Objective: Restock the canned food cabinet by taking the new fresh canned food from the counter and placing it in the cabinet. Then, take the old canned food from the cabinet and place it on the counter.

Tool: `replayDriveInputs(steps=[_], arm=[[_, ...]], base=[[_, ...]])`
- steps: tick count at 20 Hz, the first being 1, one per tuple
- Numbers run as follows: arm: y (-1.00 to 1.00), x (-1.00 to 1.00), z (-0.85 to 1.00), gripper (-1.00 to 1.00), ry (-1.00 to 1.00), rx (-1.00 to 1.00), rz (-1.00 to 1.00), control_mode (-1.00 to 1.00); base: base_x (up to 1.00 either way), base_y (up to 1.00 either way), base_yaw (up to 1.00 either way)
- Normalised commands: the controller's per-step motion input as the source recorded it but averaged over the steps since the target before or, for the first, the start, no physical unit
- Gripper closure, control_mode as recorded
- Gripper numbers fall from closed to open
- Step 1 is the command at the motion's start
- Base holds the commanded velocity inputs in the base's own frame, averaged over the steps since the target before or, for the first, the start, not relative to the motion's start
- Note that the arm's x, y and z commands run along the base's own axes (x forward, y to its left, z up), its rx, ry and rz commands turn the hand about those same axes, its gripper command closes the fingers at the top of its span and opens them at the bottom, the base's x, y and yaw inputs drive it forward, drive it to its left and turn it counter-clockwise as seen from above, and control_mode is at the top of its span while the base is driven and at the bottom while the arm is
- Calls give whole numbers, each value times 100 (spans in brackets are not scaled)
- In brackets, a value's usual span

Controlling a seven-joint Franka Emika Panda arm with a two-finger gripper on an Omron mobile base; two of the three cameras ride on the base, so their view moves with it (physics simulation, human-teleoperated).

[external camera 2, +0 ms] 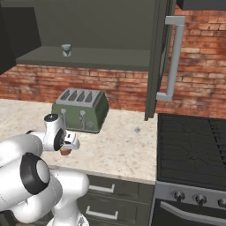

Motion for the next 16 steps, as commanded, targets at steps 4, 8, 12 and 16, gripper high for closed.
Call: replayDriveInputs(steps=[4, 8, 12, 16], arm=[[-1, -13, 11, 100, -4, 0, 0, -100], [-26, -32, 81, 100, -27, 5, 0, -100], [-68, -38, 100, 100, -46, 8, 0, -100], [-80, -31, 100, 100, -51, 4, 0, -100]], base=[[0, 0, 0], [0, 0, 0], [0, 0, 0], [0, 0, 0]])
